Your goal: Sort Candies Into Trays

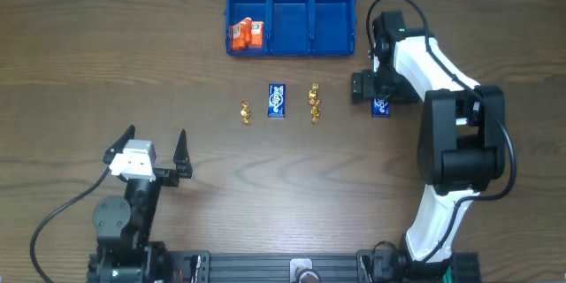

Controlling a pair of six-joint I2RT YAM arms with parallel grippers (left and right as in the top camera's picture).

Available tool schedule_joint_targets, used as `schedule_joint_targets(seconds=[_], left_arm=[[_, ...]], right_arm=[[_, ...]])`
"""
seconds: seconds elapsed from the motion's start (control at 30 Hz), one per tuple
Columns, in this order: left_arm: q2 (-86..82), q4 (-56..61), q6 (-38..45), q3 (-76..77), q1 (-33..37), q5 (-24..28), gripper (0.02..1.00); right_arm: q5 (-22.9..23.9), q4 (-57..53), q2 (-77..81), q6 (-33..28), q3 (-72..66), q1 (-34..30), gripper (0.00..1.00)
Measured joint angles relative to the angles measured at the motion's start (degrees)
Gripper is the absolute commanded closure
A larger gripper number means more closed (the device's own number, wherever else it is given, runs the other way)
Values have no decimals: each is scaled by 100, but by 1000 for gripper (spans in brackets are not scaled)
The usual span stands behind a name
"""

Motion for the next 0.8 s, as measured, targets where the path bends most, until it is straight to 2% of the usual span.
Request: schedule_joint_targets(seconds=[0.07,0.1,0.3,0.43,0.8], left_arm=[[0,0,0,0,0,0,20],[0,0,0,0,0,0,20],[0,0,-2,0,0,0,20],[0,0,-2,0,0,2,20],[0,0,-2,0,0,0,23]], right_arm=[[-37,22,0,24,0,0,472],[-42,22,0,-11,0,0,522],[-72,33,0,-15,0,0,630],[-79,35,0,-20,7,0,757],[-157,-111,-11,33,70,7,829]])
